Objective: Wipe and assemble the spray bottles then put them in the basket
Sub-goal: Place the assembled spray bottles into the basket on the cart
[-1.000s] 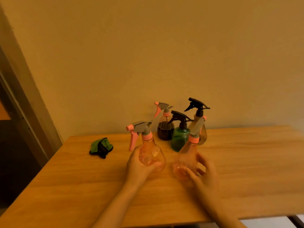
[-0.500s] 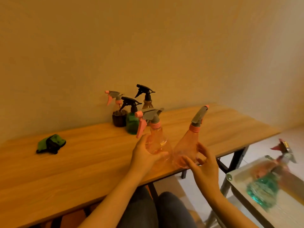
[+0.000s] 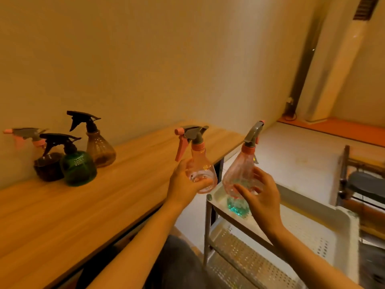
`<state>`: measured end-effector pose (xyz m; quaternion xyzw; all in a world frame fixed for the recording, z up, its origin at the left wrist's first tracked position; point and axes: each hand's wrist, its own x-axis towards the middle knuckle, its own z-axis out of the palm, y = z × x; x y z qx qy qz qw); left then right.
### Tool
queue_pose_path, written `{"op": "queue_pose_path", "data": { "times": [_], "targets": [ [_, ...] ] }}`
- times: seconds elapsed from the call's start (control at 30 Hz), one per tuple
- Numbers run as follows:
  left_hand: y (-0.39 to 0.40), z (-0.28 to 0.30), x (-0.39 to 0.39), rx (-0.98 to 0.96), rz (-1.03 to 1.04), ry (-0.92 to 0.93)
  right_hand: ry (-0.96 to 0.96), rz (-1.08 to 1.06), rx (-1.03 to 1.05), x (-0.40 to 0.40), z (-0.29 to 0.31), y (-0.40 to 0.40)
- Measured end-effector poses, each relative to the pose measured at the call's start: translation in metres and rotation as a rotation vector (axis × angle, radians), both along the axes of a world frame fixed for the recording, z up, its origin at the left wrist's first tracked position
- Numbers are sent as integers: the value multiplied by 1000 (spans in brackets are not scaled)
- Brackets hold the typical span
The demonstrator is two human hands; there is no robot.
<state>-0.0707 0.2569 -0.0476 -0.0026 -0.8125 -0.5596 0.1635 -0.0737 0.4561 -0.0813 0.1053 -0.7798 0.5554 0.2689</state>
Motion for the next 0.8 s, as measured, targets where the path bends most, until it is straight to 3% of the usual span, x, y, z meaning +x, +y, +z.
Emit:
{"op": "queue_pose_path", "data": {
  "times": [0.3, 0.5, 0.8],
  "targets": [
    [74, 1, -9, 8, -227, -11, 26, -142, 19, 9, 1, 75],
    [109, -8, 7, -25, -265, -34, -102, -267, 139, -10, -39, 127],
    [129, -23, 16, -20, -265, -51, -229, -225, 179, -64, -88, 145]
  ]
}}
